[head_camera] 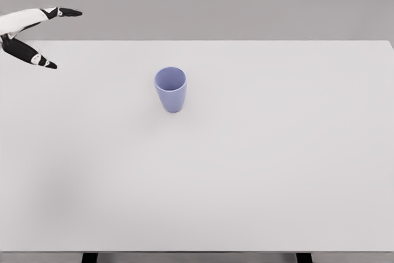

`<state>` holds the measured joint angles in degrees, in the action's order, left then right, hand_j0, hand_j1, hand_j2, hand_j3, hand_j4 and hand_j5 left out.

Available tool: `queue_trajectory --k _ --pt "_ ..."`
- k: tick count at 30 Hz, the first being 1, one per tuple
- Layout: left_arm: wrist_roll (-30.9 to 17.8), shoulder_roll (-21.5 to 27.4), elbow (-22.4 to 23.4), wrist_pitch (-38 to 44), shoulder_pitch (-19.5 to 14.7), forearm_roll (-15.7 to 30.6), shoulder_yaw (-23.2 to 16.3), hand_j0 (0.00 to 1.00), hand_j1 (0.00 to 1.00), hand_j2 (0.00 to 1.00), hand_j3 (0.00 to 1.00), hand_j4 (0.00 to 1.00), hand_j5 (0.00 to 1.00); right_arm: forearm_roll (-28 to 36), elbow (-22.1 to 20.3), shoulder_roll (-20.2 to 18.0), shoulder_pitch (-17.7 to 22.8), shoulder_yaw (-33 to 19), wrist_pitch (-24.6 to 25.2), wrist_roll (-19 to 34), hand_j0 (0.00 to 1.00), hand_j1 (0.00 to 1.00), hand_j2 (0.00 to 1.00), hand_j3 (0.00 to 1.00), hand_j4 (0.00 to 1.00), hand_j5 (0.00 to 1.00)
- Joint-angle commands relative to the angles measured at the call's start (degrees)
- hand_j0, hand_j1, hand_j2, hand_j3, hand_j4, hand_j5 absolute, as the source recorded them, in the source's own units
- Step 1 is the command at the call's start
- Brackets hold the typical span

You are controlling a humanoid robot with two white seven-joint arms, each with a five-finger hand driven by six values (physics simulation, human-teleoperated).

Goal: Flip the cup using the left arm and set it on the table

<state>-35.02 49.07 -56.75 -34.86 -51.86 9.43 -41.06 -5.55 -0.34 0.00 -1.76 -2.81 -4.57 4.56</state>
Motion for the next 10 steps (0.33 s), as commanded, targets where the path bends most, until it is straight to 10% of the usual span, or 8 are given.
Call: queue_trajectory --k 1,10 --pt "0.0 1.6 -0.8 -0.1 0.1 -1.4 -3.4 1.0 1.0 1.0 1.0 1.0 1.0 0.0 0.0 0.0 0.0 0.0 0.0 0.0 1.0 1.0 1.0 1.0 1.0 1.0" --pt "0.0 -2.8 -0.1 -0.1 1.1 -4.7 -5.8 1.0 1.0 1.0 1.0 1.0 1.0 0.0 0.1 0.0 0.0 0.0 0.0 0.0 1.0 1.0 1.0 1.0 1.0 1.0"
